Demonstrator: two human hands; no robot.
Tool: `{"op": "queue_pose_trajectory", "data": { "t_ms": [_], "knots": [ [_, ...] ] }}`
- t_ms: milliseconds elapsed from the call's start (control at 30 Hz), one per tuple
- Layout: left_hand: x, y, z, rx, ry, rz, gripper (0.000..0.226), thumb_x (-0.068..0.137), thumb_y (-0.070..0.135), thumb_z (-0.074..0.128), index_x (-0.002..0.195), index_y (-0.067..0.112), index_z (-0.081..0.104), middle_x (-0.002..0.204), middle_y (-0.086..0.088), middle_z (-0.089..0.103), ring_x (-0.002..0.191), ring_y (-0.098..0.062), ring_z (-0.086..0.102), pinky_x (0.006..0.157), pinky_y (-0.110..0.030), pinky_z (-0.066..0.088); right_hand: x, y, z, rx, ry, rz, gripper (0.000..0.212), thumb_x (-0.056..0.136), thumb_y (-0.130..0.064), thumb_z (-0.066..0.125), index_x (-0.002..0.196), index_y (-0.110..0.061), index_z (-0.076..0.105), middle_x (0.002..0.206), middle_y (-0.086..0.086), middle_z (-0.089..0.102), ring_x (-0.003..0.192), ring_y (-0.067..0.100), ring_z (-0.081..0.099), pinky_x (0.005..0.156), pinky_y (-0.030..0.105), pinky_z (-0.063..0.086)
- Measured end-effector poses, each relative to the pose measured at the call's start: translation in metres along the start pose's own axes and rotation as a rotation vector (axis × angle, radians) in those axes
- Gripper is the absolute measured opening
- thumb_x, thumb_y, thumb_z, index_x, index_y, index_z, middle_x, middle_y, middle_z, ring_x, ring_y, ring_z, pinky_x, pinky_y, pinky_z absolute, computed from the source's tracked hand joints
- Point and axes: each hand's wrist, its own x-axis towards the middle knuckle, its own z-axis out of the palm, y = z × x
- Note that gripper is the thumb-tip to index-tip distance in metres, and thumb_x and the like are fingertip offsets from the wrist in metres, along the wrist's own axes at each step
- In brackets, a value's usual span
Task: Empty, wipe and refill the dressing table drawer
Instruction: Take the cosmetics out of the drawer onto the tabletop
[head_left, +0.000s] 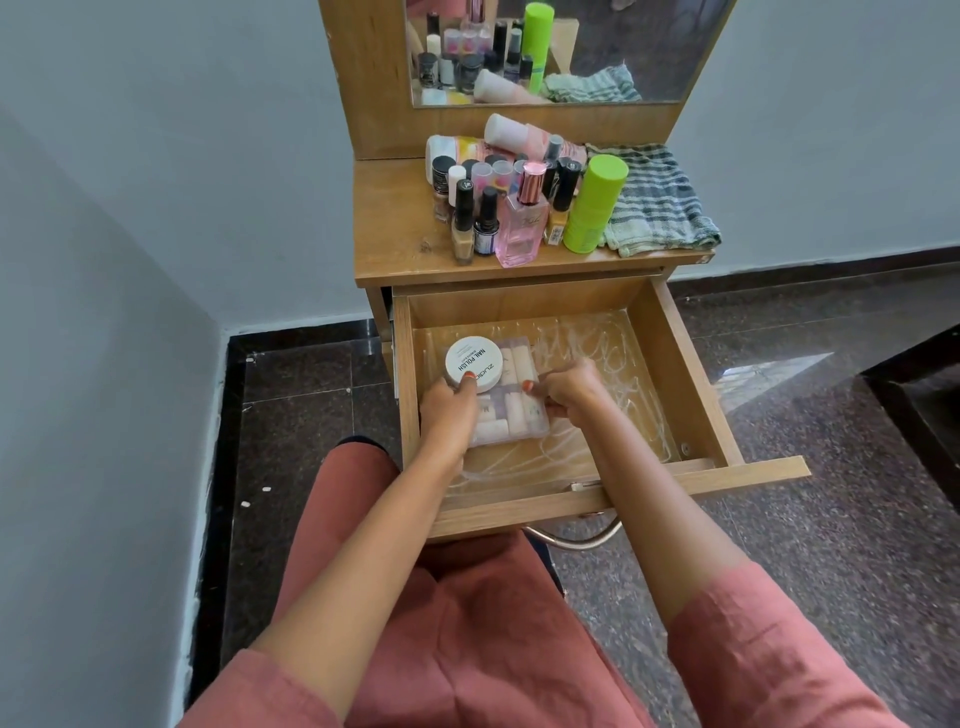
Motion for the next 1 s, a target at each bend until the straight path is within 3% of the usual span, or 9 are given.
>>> {"op": "queue_pose_trajectory", "data": {
  "t_ms": [67,267,367,433,500,633,733,867,1000],
  "knots": [
    [0.001,0.0,0.0,-0.032,0.008,-0.014,0.036,0.095,0.023,0.044,0.126,0.004,0.047,0.126,-0.009,0.056,0.095,-0.017,0.051,0.075,-0.026,0.04,-0.006,-0.002,-0.003,-0.001,-0.01,-0.003,0.043,0.074,-0.002,0.072,0.112,0.008,0.054,0.111,0.022,0.063,0.098,0.033,0.064,0.085,0.046,0.053],
    [-0.002,0.002,0.003,-0.052,0.0,-0.025,0.035,0.095,0.021,0.045,0.124,0.003,0.05,0.122,-0.009,0.058,0.089,-0.016,0.053,0.056,-0.02,0.039,-0.023,-0.007,-0.015,0.048,-0.034,0.0,0.04,0.077,0.001,0.067,0.113,0.01,0.053,0.113,0.024,0.062,0.098,0.032,0.063,0.075,0.037,0.054],
    [-0.002,0.002,0.003,-0.049,-0.002,-0.007,0.033,0.095,0.02,0.045,0.122,0.003,0.051,0.123,-0.009,0.057,0.093,-0.017,0.054,0.055,-0.017,0.04,-0.032,-0.006,-0.024,0.074,-0.046,-0.011,0.038,0.077,0.0,0.068,0.112,0.009,0.056,0.107,0.02,0.064,0.09,0.026,0.063,0.069,0.029,0.053],
    [-0.005,0.003,0.003,-0.012,-0.004,0.036,0.031,0.095,0.02,0.045,0.121,0.005,0.053,0.128,-0.009,0.053,0.099,-0.017,0.053,0.065,-0.02,0.045,-0.039,-0.006,-0.029,0.078,-0.059,-0.021,0.037,0.077,-0.002,0.068,0.112,0.008,0.057,0.094,0.015,0.065,0.074,0.018,0.062,0.054,0.02,0.054],
    [-0.008,0.003,0.003,0.08,0.014,0.107,0.034,0.094,0.024,0.046,0.123,0.006,0.052,0.136,-0.012,0.043,0.113,-0.021,0.05,0.088,-0.028,0.046,-0.046,-0.005,-0.032,0.098,-0.05,-0.035,0.038,0.077,-0.003,0.069,0.112,0.007,0.058,0.098,0.016,0.065,0.065,0.013,0.057,0.042,0.015,0.05],
    [-0.021,0.01,0.0,0.203,0.066,0.231,0.043,0.095,0.029,0.043,0.131,0.004,0.045,0.136,-0.014,0.035,0.12,-0.026,0.044,0.095,-0.027,0.037,-0.059,-0.004,-0.041,0.159,-0.043,-0.07,0.033,0.077,-0.005,0.07,0.107,0.005,0.06,0.101,0.016,0.064,0.083,0.019,0.061,0.054,0.019,0.051],
    [-0.026,0.013,-0.007,0.198,0.093,0.31,0.041,0.095,0.03,0.045,0.127,0.006,0.049,0.133,-0.009,0.04,0.112,-0.017,0.045,0.088,-0.023,0.037,-0.07,-0.005,-0.047,0.21,-0.058,-0.094,0.029,0.077,-0.008,0.07,0.103,0.003,0.063,0.091,0.012,0.064,0.08,0.017,0.063,0.058,0.02,0.053],
    [-0.03,0.015,-0.019,0.039,0.097,0.311,0.04,0.09,0.031,0.051,0.125,0.009,0.051,0.128,-0.004,0.047,0.111,-0.014,0.05,0.089,-0.028,0.043,-0.082,-0.005,-0.046,0.235,-0.072,-0.129,0.025,0.074,-0.011,0.073,0.096,-0.001,0.065,0.089,0.011,0.067,0.078,0.016,0.066,0.066,0.024,0.056],
    [-0.041,0.021,-0.032,-0.088,0.164,0.293,0.037,0.09,0.028,0.053,0.123,0.011,0.05,0.128,-0.004,0.04,0.116,-0.016,0.044,0.094,-0.029,0.042,-0.092,-0.009,-0.035,0.273,-0.092,-0.189,0.026,0.075,-0.013,0.072,0.098,-0.001,0.066,0.091,0.012,0.069,0.084,0.019,0.068,0.07,0.026,0.057]
  ]
}}
